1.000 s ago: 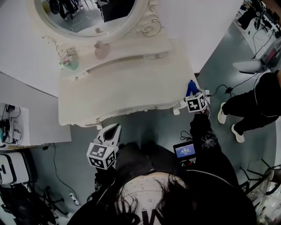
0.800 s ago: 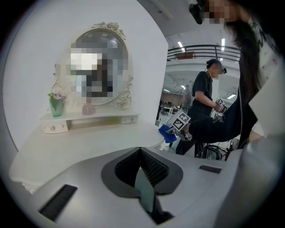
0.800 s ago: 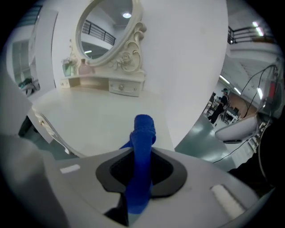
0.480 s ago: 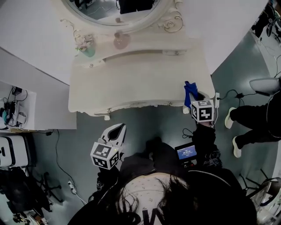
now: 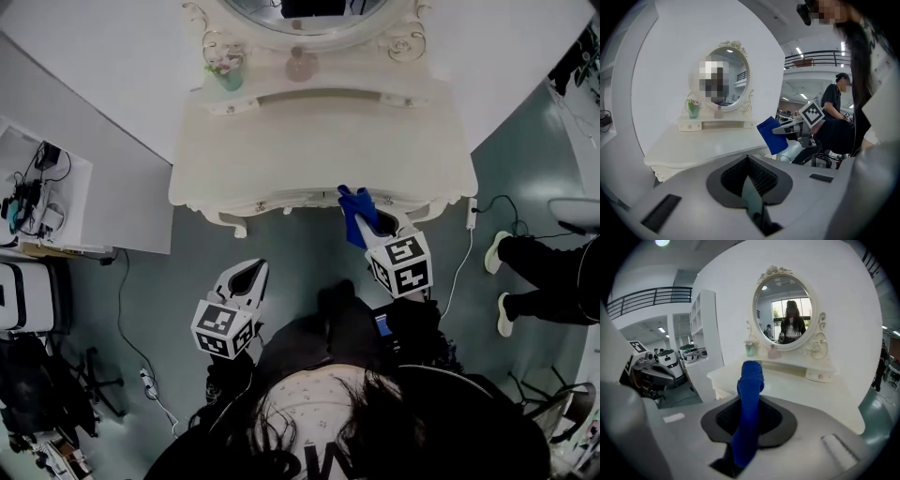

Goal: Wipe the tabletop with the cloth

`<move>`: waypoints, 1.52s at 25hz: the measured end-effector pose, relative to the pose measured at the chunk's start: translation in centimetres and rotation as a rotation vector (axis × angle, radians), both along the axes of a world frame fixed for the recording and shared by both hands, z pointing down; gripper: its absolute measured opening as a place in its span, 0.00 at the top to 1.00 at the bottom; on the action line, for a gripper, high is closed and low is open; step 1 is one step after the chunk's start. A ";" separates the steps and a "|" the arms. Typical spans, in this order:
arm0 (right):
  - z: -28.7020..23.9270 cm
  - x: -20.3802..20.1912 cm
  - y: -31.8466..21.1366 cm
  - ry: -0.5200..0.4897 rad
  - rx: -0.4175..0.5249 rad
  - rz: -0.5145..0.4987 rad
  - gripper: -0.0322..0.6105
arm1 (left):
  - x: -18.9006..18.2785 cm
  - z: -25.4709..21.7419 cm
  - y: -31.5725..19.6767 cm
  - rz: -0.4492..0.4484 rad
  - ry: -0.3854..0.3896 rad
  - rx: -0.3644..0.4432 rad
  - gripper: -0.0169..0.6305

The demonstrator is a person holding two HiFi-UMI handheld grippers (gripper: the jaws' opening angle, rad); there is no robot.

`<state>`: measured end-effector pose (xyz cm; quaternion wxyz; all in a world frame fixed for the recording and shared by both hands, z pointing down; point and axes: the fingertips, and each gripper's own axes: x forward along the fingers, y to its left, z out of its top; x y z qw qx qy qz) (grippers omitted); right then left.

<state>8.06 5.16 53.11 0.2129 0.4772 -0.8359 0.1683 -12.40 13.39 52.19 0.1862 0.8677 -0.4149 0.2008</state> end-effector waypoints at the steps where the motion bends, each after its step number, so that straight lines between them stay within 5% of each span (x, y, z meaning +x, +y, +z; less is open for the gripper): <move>1: -0.2 -1.6 0.9 -0.005 0.001 -0.024 0.83 | -0.6 -0.1 0.7 -0.002 0.005 0.005 0.97; 10: -1.6 -12.8 9.7 -0.026 0.012 -0.135 0.83 | -7.0 -0.6 7.8 -0.014 0.045 0.034 0.97; 17: -1.0 -17.4 16.5 -0.020 -0.004 -0.169 0.83 | -10.0 0.2 13.2 0.008 0.054 0.028 0.97; 38: -0.9 -17.5 23.4 0.018 -0.023 -0.161 0.83 | -8.6 -0.1 17.9 0.090 0.087 0.052 0.97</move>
